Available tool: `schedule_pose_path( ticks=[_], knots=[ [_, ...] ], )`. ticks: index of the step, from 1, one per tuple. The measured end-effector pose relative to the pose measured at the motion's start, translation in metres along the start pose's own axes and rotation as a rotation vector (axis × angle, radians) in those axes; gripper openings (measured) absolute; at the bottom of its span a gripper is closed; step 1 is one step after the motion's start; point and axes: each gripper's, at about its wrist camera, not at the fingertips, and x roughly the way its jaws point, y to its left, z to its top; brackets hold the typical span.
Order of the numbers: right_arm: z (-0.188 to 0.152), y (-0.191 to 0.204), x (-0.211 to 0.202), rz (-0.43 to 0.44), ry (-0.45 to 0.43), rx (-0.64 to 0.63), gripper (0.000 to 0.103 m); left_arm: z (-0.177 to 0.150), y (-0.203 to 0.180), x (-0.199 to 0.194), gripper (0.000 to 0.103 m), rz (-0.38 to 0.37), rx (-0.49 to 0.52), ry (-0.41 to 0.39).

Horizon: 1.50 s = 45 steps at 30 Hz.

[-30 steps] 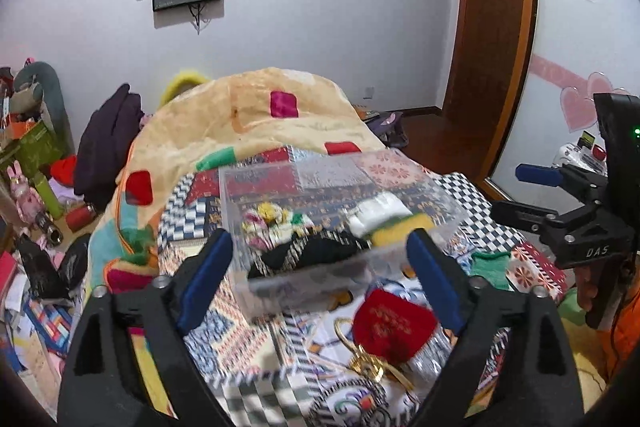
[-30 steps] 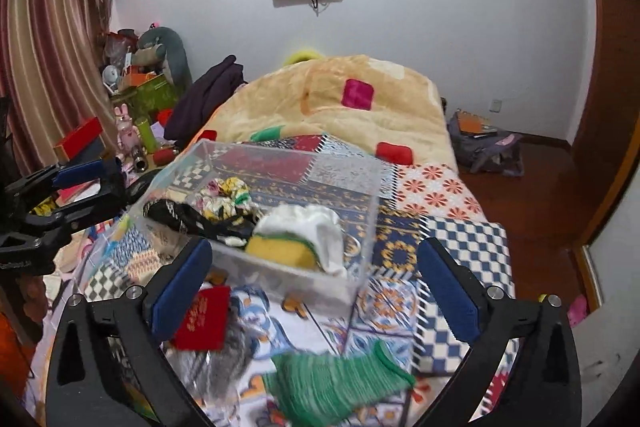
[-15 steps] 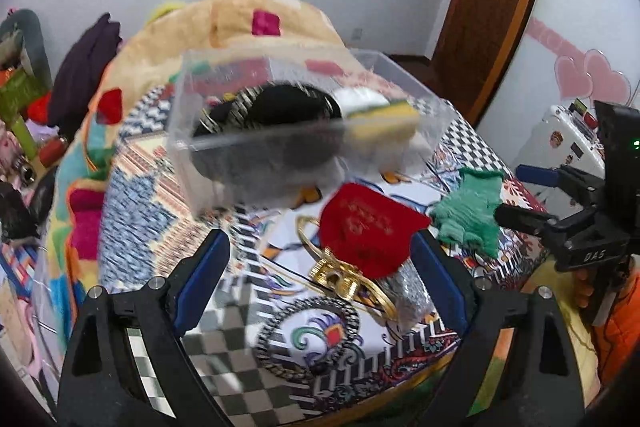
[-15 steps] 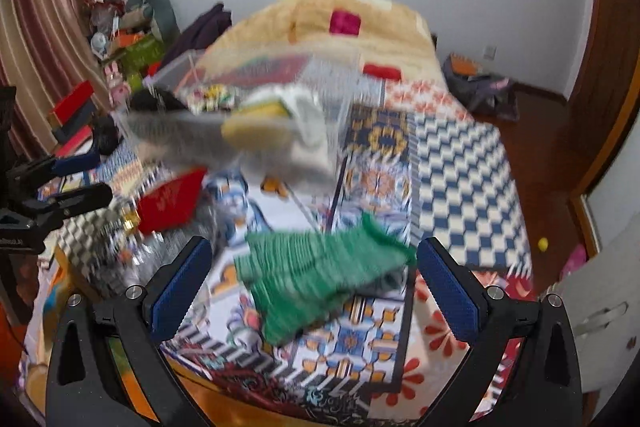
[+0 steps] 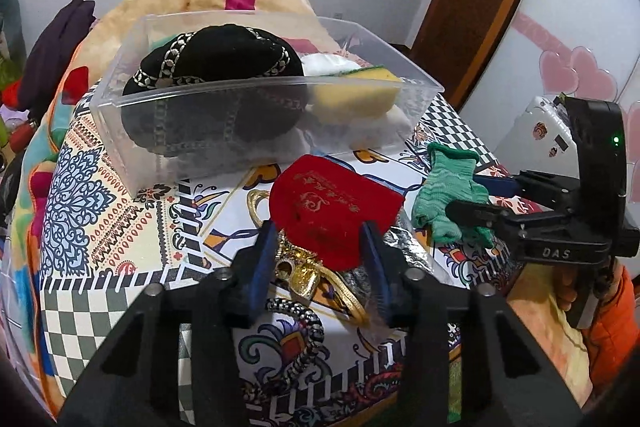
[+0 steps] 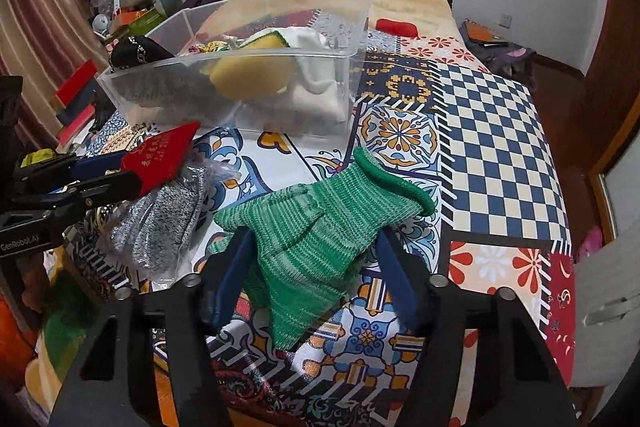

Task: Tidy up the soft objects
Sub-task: 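Grasp the red pouch with the left tool while the right tool grasps the green knitted glove, then lower the red pouch into the box with the left tool while the right tool drops the glove in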

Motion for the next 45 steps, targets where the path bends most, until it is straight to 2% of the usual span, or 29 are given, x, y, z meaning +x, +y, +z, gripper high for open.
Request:
schedule_pose_path(
  ticks=[2,3,5,7,9,18,24,28,35,37,45],
  knots=[
    [-0.001,0.001,-0.001,0.007,-0.008,-0.003,0.045,-0.001,-0.001,-0.003,0.031,-0.001,-0.002,-0.006],
    [-0.001,0.001,-0.002,0.013,-0.011,-0.006,0.037,-0.002,-0.002,-0.005,0.028,0.002,-0.003,-0.01],
    [-0.001,0.003,-0.004,0.014,-0.02,-0.012,0.03,-0.003,-0.003,-0.011,0.026,0.009,0.0,-0.024],
    [-0.001,0.004,-0.008,0.015,-0.034,-0.019,0.018,-0.002,-0.005,-0.018,0.025,0.022,0.01,-0.045],
    [0.0,0.005,-0.014,0.022,-0.052,-0.025,0.014,-0.001,-0.007,-0.027,0.025,0.03,0.018,-0.068],
    [0.017,0.016,-0.055,0.024,-0.178,-0.058,0.014,0.017,-0.013,-0.08,0.025,0.052,0.061,-0.207],
    [0.039,0.025,-0.079,0.026,-0.276,-0.08,0.014,0.039,-0.015,-0.107,0.025,0.101,0.083,-0.306],
    [0.056,0.034,-0.088,0.025,-0.323,-0.117,0.014,0.055,-0.009,-0.115,0.025,0.138,0.077,-0.344],
    [0.082,0.048,-0.09,0.013,-0.376,-0.172,0.014,0.081,0.007,-0.113,0.025,0.174,0.057,-0.368],
    [0.09,0.052,-0.084,0.008,-0.373,-0.194,0.014,0.088,0.011,-0.108,0.025,0.207,0.057,-0.373],
    [0.11,0.054,-0.047,0.025,-0.314,-0.193,0.014,0.099,0.026,-0.061,0.025,0.232,0.075,-0.273]
  ],
)
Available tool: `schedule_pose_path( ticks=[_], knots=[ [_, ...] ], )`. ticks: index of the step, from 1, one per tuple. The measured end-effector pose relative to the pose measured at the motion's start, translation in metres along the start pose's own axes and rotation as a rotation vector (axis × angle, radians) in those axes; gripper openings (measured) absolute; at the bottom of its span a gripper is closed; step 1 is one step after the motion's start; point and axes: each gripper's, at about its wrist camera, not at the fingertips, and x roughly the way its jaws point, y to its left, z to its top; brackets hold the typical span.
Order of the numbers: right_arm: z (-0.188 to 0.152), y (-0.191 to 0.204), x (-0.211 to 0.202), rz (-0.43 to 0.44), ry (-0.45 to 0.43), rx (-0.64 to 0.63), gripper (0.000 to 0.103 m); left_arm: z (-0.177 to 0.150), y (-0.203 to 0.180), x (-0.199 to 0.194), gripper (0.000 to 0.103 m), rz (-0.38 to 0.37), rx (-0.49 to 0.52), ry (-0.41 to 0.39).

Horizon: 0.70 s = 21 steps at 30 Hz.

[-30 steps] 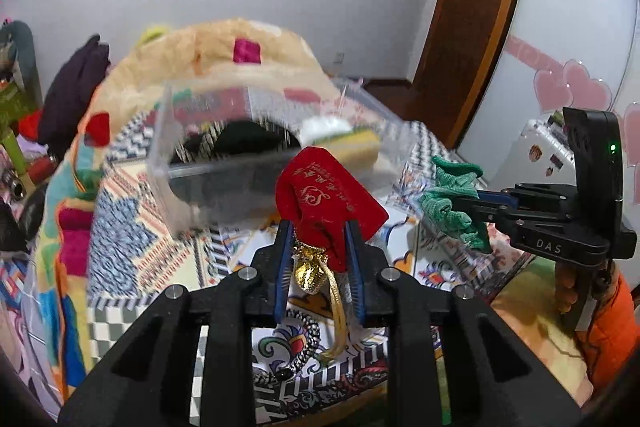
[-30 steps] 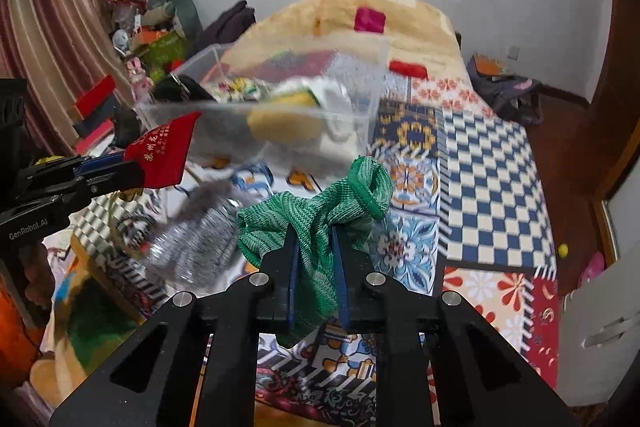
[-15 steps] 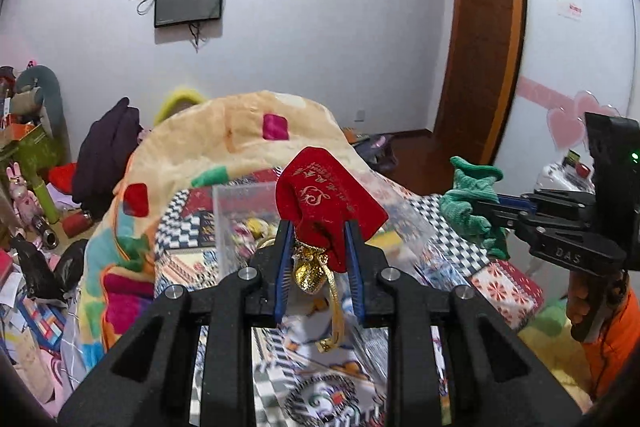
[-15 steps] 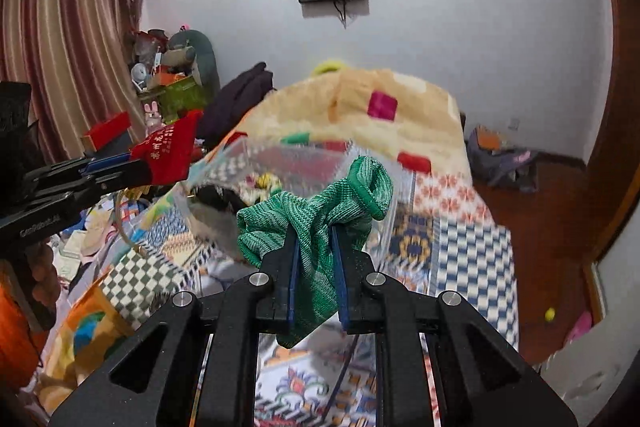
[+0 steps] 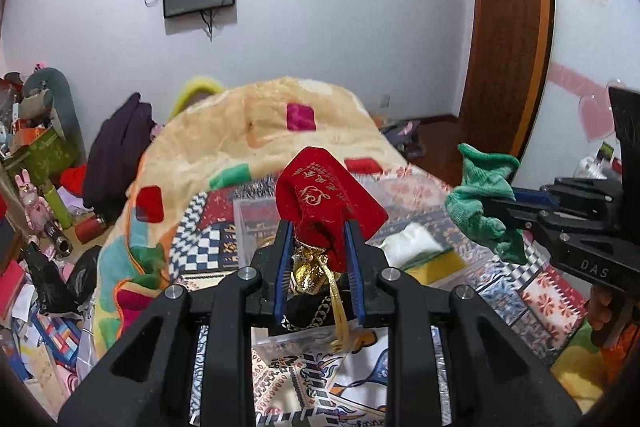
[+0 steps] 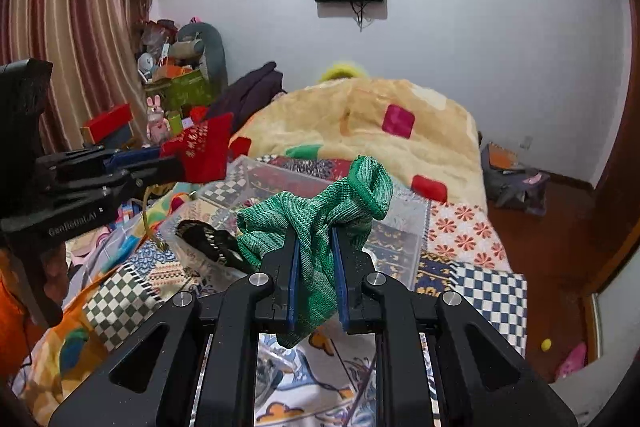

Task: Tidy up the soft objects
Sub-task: 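Lower the red pouch into the box with the left tool while the right tool drops the glove in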

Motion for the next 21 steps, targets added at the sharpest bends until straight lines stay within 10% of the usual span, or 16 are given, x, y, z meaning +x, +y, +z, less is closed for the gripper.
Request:
schedule_pose_path(
  ticks=[13,21],
  knots=[
    [-0.019,-0.012,0.064,0.0,0.152,0.044,0.017,-0.015,-0.005,0.06,0.029,-0.052,0.017,0.144],
    [-0.014,-0.013,0.043,-0.037,0.112,0.057,0.058,-0.01,-0.001,0.041,0.056,-0.048,-0.013,0.113]
  ],
)
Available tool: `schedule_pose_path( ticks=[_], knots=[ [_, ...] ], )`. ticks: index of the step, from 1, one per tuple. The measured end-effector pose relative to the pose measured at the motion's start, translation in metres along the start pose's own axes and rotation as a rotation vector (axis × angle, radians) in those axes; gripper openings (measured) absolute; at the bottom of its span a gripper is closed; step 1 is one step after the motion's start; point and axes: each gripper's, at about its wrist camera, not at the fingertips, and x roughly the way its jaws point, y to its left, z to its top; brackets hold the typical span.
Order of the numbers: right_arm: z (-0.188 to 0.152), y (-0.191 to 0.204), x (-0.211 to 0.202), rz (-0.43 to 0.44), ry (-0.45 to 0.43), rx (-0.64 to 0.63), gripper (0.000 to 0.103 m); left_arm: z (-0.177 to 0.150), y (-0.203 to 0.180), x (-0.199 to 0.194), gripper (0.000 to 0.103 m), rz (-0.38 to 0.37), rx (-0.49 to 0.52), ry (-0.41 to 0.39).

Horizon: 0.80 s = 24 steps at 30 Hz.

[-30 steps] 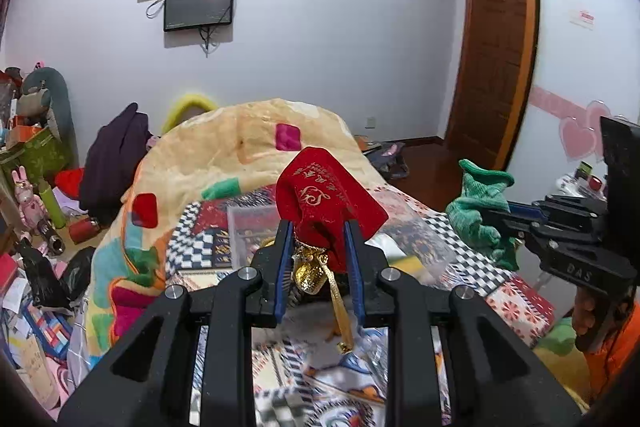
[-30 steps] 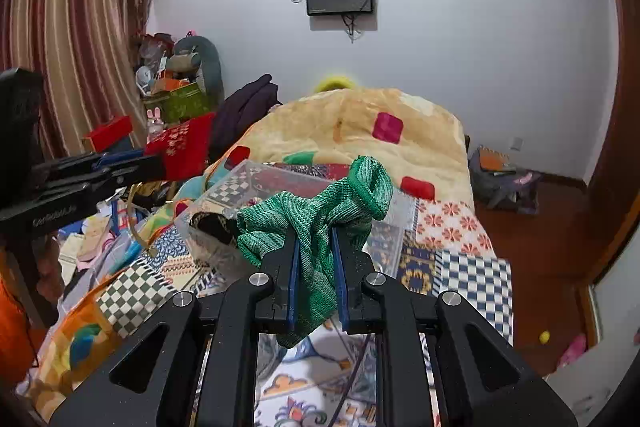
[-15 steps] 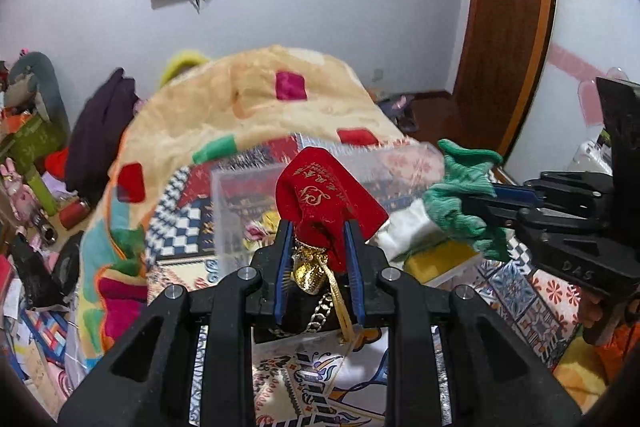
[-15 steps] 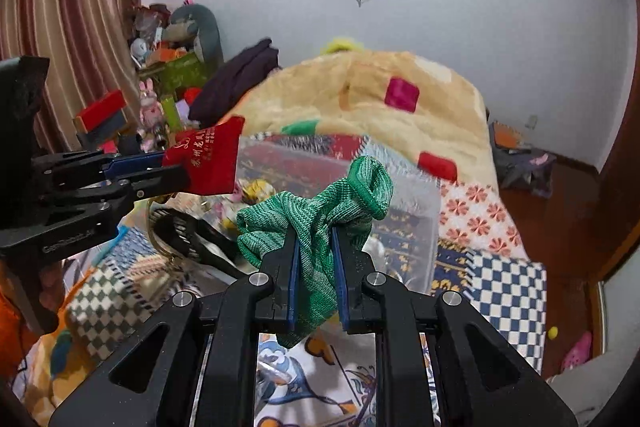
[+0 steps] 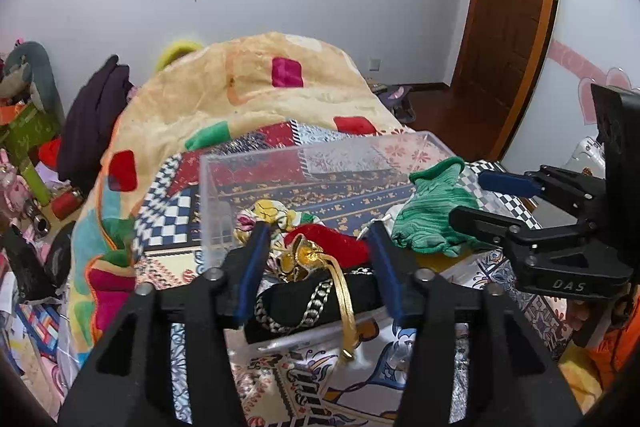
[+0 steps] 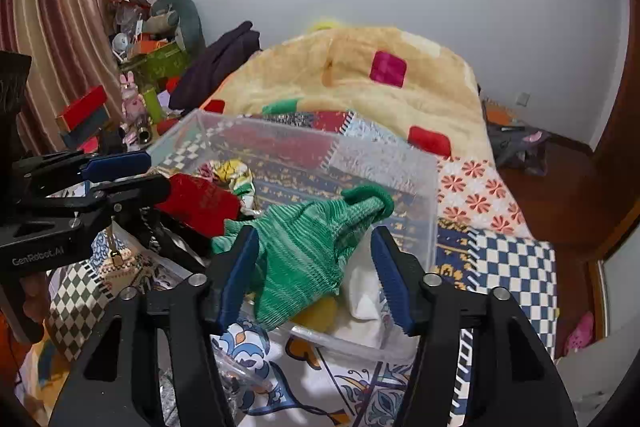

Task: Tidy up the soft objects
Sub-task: 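Lower the red pouch into the box with the left tool while the right tool drops the glove in, then grasp the black-and-white rope with the left tool while the right tool grasps the bagged grey glove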

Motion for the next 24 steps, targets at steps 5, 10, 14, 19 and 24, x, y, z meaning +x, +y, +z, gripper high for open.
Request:
schedule_pose_path(
  ticks=[5,10,14,19,24],
  knots=[
    [0.004,0.005,-0.022,-0.007,-0.06,-0.003,0.082,-0.002,-0.002,-0.034,0.076,0.02,-0.003,-0.056],
    [-0.001,0.012,-0.044,0.02,-0.077,-0.008,0.09,-0.014,0.0,-0.062,0.094,0.049,-0.013,-0.082],
    [-0.015,0.017,-0.053,0.045,-0.067,0.01,0.1,-0.032,-0.001,-0.071,0.096,0.067,-0.003,-0.053],
    [-0.037,0.028,-0.049,0.058,-0.01,0.013,0.1,-0.062,0.002,-0.067,0.097,0.057,-0.014,0.032],
    [-0.066,0.034,-0.034,0.087,0.067,0.057,0.1,-0.088,0.005,-0.061,0.097,0.057,-0.026,0.1]
  ],
)
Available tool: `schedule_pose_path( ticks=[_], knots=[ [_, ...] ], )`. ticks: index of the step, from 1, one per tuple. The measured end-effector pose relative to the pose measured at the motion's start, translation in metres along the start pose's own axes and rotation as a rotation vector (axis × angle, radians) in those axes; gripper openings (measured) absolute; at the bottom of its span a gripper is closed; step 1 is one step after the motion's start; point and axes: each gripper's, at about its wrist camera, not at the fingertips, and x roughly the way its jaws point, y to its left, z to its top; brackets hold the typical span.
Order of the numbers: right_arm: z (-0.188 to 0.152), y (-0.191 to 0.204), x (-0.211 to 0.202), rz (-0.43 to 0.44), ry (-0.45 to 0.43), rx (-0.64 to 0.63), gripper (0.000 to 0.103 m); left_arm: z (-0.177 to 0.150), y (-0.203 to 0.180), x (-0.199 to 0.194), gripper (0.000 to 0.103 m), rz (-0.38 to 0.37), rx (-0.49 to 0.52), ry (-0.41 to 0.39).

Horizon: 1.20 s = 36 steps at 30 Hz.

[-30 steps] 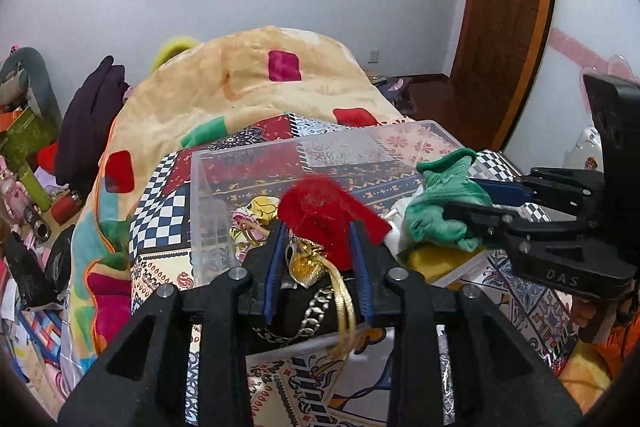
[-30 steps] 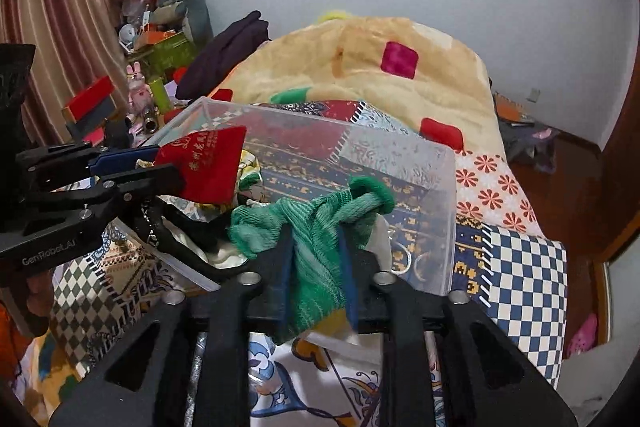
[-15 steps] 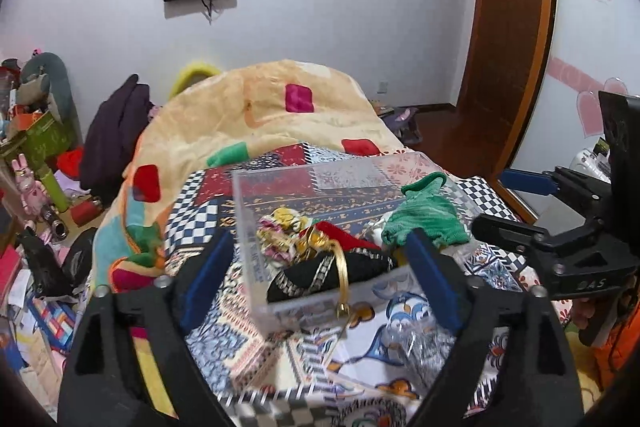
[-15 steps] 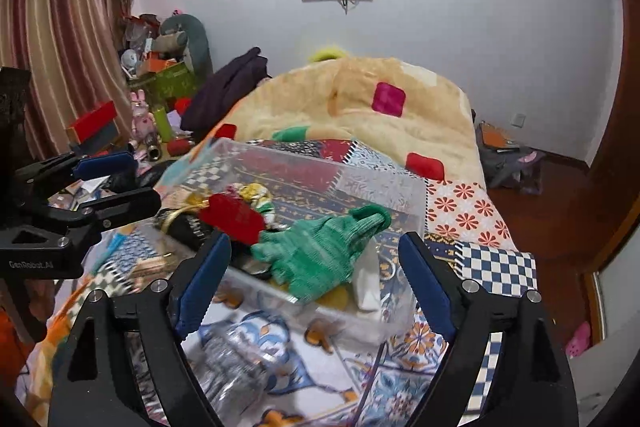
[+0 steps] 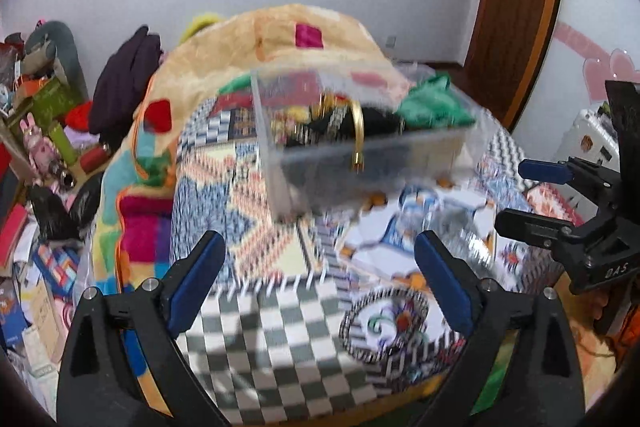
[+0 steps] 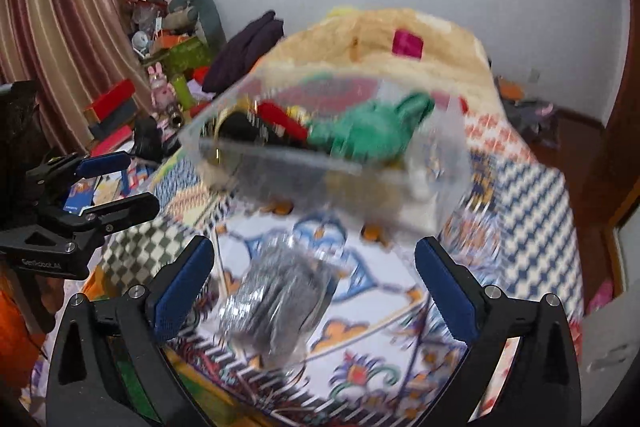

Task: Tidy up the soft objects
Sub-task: 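Grasp the black-and-white rope with the left tool while the right tool grasps the bagged grey glove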

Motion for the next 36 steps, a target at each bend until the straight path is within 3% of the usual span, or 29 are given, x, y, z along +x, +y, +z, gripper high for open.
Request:
schedule_pose_path(
  ticks=[8,13,17,22,25,28,36],
  knots=[
    [-0.015,0.008,0.022,0.024,0.085,0.002,0.097,-0.032,-0.001,0.016,0.096,0.016,0.002,0.061],
    [-0.022,0.015,0.031,0.038,0.128,-0.021,0.08,-0.046,-0.003,0.021,0.073,0.003,0.0,0.088],
    [-0.026,0.019,0.04,0.054,0.172,-0.042,0.064,-0.053,-0.006,0.025,0.048,-0.012,0.007,0.112],
    [-0.028,0.018,0.042,0.071,0.186,-0.04,0.039,-0.057,-0.013,0.023,0.025,-0.001,0.047,0.091],
    [-0.027,0.015,0.039,0.077,0.174,-0.031,0.03,-0.058,-0.015,0.022,0.01,-0.006,0.051,0.081],
    [-0.026,0.015,0.033,0.077,0.153,-0.032,0.023,-0.058,-0.015,0.022,0.008,-0.02,0.043,0.079],
    [-0.018,0.019,0.016,0.062,0.084,-0.054,0.022,-0.036,-0.016,0.004,0.008,-0.021,0.034,0.002]
  ],
)
